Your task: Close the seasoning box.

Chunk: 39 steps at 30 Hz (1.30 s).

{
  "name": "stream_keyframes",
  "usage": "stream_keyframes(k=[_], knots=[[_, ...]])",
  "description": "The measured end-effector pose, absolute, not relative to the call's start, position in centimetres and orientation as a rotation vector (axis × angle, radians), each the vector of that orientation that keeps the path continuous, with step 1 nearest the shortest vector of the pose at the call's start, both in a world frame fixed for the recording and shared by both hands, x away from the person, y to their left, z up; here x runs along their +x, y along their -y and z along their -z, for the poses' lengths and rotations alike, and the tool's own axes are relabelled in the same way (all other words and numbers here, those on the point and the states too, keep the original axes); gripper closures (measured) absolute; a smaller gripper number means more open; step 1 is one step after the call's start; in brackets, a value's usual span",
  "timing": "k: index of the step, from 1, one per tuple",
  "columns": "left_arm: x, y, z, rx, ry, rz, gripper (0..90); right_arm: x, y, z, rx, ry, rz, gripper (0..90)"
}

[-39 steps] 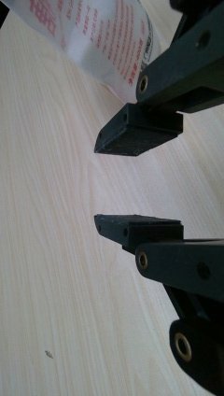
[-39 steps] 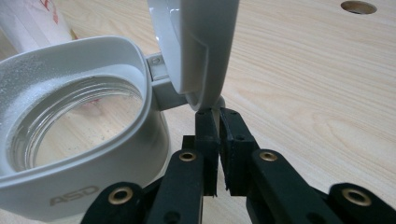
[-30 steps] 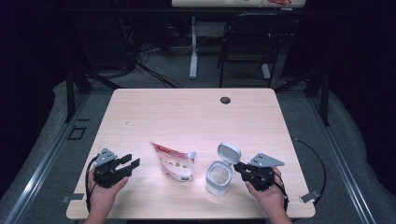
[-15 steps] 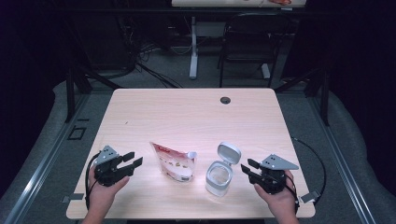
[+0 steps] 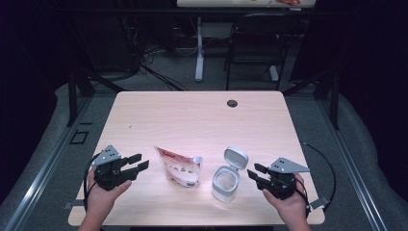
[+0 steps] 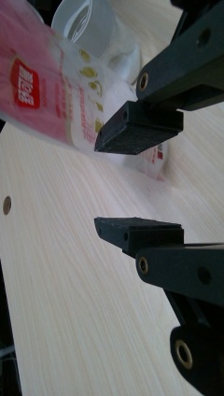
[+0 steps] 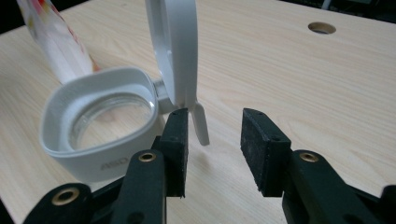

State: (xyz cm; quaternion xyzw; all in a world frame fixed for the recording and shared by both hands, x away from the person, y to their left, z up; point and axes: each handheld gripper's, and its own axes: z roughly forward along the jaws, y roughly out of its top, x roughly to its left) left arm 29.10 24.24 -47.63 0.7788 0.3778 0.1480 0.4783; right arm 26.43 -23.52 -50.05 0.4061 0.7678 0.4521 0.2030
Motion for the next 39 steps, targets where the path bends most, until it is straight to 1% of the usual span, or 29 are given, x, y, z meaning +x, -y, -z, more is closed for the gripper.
stream_keyframes(k=[5, 9, 14, 15, 18, 24, 33, 39], knots=[[29.2, -23.9, 46.4, 1.904, -0.887, -0.344, 56.8, 25.8, 23.3, 48.4, 1.073, -2.134, -1.263, 58.2], [29.8, -23.3, 45.5, 1.931, -0.876, -0.312, 55.8, 25.6, 23.3, 47.0, 1.037, -2.135, -1.26, 57.0], [30.2, -22.6, 44.8, 1.939, -0.851, -0.312, 55.0, 25.5, 23.0, 45.3, 1.006, -2.126, -1.285, 55.9], [30.2, -22.5, 44.7, 1.939, -0.847, -0.311, 55.6, 25.5, 22.9, 45.1, 0.996, -2.126, -1.289, 56.3], [30.2, -22.1, 44.2, 1.948, -0.809, -0.304, 61.9, 25.5, 22.5, 44.5, 0.977, -2.141, -1.294, 59.2], [30.1, -21.4, 43.8, 1.978, -0.76, -0.305, 64.8, 25.7, 21.5, 43.9, 0.95, -2.157, -1.304, 63.1], [30.6, -21.3, 43.9, 1.976, -0.744, -0.278, 63.5, 26.0, 20.3, 43.2, 0.925, -2.19, -1.325, 66.3], [30.9, -21.3, 44.2, 1.977, -0.727, -0.278, 63.5, 26.2, 19.5, 43.3, 0.915, -2.199, -1.342, 66.3]])
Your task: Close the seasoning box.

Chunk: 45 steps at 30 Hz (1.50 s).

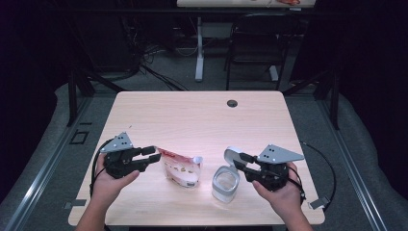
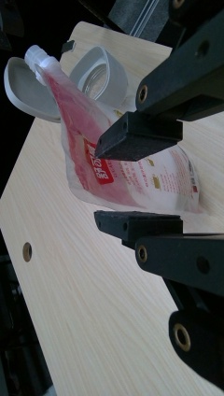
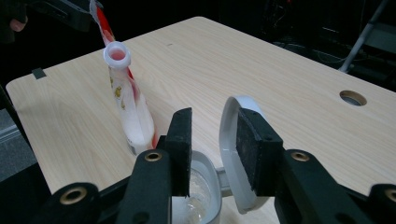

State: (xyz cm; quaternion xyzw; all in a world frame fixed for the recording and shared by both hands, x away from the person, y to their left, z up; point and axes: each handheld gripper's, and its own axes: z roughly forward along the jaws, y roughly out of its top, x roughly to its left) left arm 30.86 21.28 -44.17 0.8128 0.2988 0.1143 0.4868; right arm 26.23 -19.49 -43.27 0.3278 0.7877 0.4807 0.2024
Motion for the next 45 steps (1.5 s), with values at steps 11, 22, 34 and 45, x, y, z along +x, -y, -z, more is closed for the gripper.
stream_keyframes(k=[11, 22, 34, 45], knots=[[31.0, -21.0, 44.5, 1.979, -0.719, -0.276, 66.1, 26.8, 17.5, 43.5, 0.866, -2.254, -1.363, 67.1], [30.5, -21.2, 44.5, 1.978, -0.709, -0.274, 68.4, 27.1, 14.9, 44.0, 0.811, -2.325, -1.37, 66.1], [30.2, -21.4, 44.5, 1.98, -0.711, -0.266, 72.0, 27.4, 12.7, 44.1, 0.753, -2.383, -1.379, 65.0], [29.9, -21.3, 44.4, 1.984, -0.707, -0.262, 73.6, 28.3, 11.5, 44.2, 0.75, -2.4, -1.407, 64.1]])
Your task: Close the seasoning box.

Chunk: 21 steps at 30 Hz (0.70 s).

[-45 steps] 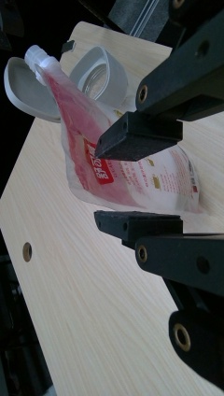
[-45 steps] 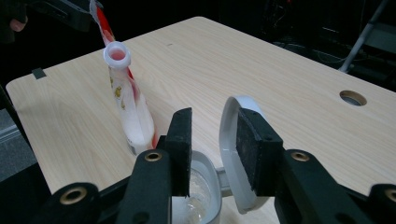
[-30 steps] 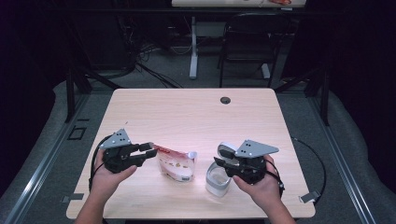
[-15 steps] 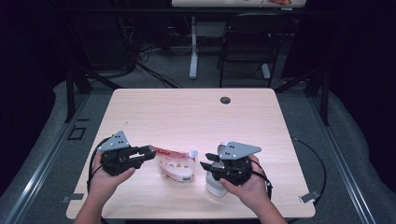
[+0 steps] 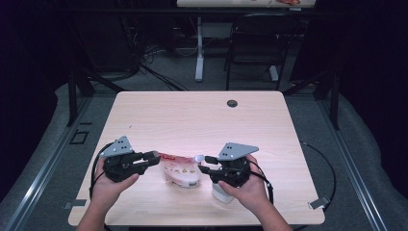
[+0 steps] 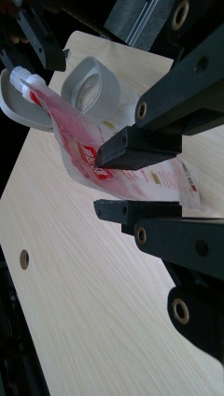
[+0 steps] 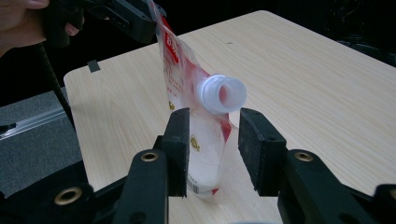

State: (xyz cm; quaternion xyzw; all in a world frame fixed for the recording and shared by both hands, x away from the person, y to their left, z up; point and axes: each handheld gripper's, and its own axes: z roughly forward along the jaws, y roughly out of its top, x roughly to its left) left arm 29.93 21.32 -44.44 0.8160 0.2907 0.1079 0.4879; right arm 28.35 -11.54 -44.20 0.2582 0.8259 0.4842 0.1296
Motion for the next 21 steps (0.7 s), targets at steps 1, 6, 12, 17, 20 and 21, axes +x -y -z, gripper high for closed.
stream_keyframes(k=[1, 6, 12, 17, 20, 21], knots=[[29.89, -21.29, 44.44, 1.982, -0.706, -0.264, 73.7, 28.43, 11.44, 44.22, 0.749, -2.405, -1.402, 64.1], [29.75, -21.28, 44.42, 1.984, -0.702, -0.264, 75.1, 28.76, 11.01, 44.26, 0.751, -2.404, -1.412, 64.4], [29.67, -21.41, 44.41, 1.987, -0.705, -0.271, 80.3, 28.97, 10.89, 44.16, 0.761, -2.397, -1.42, 67.0], [29.49, -21.38, 44.34, 1.995, -0.7, -0.28, 83.4, 29.12, 10.8, 44.09, 0.763, -2.396, -1.423, 68.2], [29.37, -21.39, 44.3, 1.998, -0.699, -0.282, 85.3, 29.19, 10.79, 44.04, 0.765, -2.401, -1.42, 68.3], [29.35, -21.4, 44.32, 1.994, -0.696, -0.28, 86.7, 29.23, 10.79, 44.03, 0.767, -2.401, -1.422, 68.3]])
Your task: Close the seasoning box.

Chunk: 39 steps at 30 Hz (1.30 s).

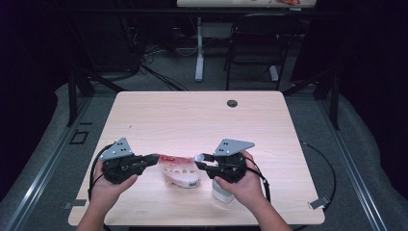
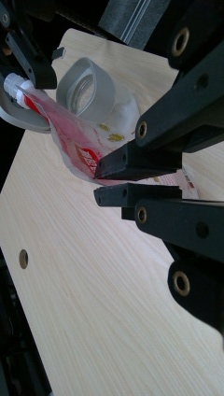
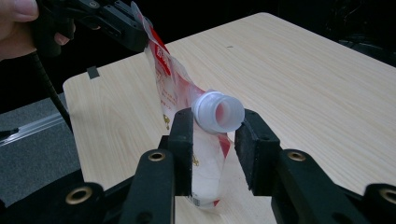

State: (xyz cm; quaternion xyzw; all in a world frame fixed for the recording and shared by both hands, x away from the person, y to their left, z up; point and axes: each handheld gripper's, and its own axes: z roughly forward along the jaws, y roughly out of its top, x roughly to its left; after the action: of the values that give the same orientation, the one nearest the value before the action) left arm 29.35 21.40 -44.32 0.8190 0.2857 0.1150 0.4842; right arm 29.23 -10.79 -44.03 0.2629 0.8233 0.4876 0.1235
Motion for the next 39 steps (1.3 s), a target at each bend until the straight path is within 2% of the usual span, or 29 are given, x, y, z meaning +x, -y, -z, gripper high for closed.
stream_keyframes(k=[5, 14, 20, 26, 39], knots=[[29.2, -21.3, 44.3, 1.999, -0.683, -0.258, 89.9, 29.2, 10.9, 43.9, 0.775, -2.411, -1.425, 68.3], [29.0, -21.0, 44.3, 1.994, -0.673, -0.239, 89.6, 29.0, 11.5, 43.9, 0.787, -2.42, -1.43, 68.2], [29.1, -21.2, 44.3, 1.984, -0.681, -0.244, 84.5, 29.0, 11.6, 43.9, 0.75, -2.449, -1.415, 63.0], [29.0, -21.6, 44.2, 1.98, -0.686, -0.251, 74.9, 28.9, 11.8, 43.6, 0.735, -2.445, -1.394, 60.4], [28.7, -22.8, 43.9, 1.994, -0.705, -0.268, 69.9, 28.9, 11.1, 41.2, 0.661, -2.444, -1.349, 61.4]])
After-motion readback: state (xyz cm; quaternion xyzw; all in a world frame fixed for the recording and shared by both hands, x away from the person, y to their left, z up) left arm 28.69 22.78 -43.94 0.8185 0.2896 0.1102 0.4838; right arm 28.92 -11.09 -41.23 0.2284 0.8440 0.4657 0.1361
